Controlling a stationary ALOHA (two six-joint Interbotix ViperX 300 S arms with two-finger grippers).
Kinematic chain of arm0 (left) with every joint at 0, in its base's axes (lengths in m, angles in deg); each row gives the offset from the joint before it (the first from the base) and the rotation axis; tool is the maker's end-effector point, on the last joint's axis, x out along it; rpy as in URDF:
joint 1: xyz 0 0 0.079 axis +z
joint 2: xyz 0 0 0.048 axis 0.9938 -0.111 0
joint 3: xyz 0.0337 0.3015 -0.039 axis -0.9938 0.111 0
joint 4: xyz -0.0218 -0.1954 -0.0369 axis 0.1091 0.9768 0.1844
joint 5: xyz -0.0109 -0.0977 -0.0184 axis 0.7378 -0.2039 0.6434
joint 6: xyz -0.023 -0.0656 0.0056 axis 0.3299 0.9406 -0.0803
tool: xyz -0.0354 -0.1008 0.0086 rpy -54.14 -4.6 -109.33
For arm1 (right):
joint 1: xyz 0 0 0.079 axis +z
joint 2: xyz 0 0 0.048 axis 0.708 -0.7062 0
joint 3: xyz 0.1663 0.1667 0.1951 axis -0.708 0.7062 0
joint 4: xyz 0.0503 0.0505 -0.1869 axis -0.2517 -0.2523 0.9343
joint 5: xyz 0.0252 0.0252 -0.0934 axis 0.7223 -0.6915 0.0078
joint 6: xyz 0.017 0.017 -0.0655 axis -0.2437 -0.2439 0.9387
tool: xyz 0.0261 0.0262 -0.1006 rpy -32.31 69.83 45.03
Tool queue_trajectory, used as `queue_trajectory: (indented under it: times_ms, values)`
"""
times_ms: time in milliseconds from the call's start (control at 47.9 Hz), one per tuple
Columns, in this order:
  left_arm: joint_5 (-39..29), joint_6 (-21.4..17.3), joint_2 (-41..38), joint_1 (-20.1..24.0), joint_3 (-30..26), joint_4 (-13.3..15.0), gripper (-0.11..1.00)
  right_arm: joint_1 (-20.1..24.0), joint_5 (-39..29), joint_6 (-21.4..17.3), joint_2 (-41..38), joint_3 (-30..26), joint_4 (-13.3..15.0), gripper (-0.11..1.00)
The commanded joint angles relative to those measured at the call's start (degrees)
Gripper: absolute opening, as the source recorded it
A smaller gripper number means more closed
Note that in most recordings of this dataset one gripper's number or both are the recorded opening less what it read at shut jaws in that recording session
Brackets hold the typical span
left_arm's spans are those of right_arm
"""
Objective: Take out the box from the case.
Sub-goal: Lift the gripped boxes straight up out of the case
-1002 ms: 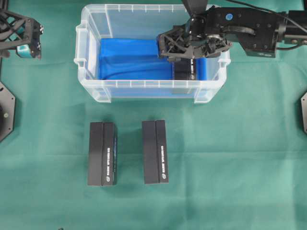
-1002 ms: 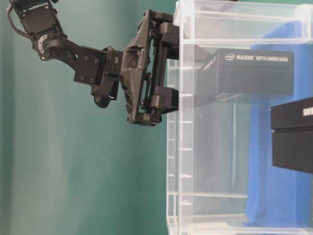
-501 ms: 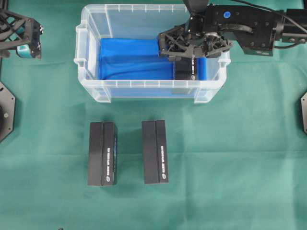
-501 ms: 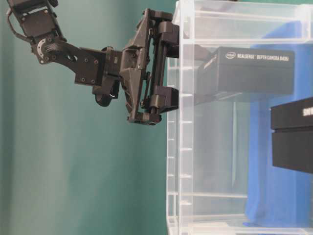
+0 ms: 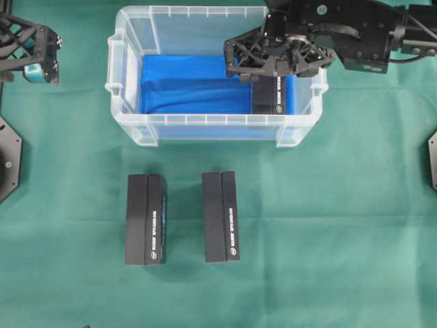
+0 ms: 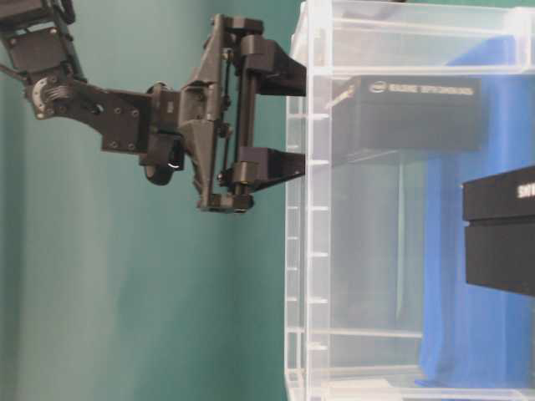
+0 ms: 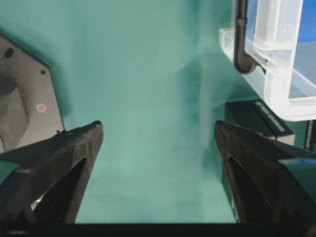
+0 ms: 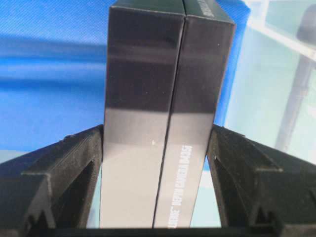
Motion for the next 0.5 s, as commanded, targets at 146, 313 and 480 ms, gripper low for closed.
queue_trajectory:
  times_ms: [146,313,480]
  values:
    - [0.18,0.00,0.26,-0.18,-0.62,0.00,0.96,0.09,-2.99,0.09,3.96,-2.90,0.18,0.67]
    - [0.09,0.26,0.26,-0.18,-0.62,0.00,0.96,0.18,-5.36,0.09,5.62,-4.22,0.18,0.67]
    - [0.18,0.35,0.26,-0.18,-0.62,0.00,0.96,0.18,-7.47,0.18,7.12,-6.15,0.44,0.67]
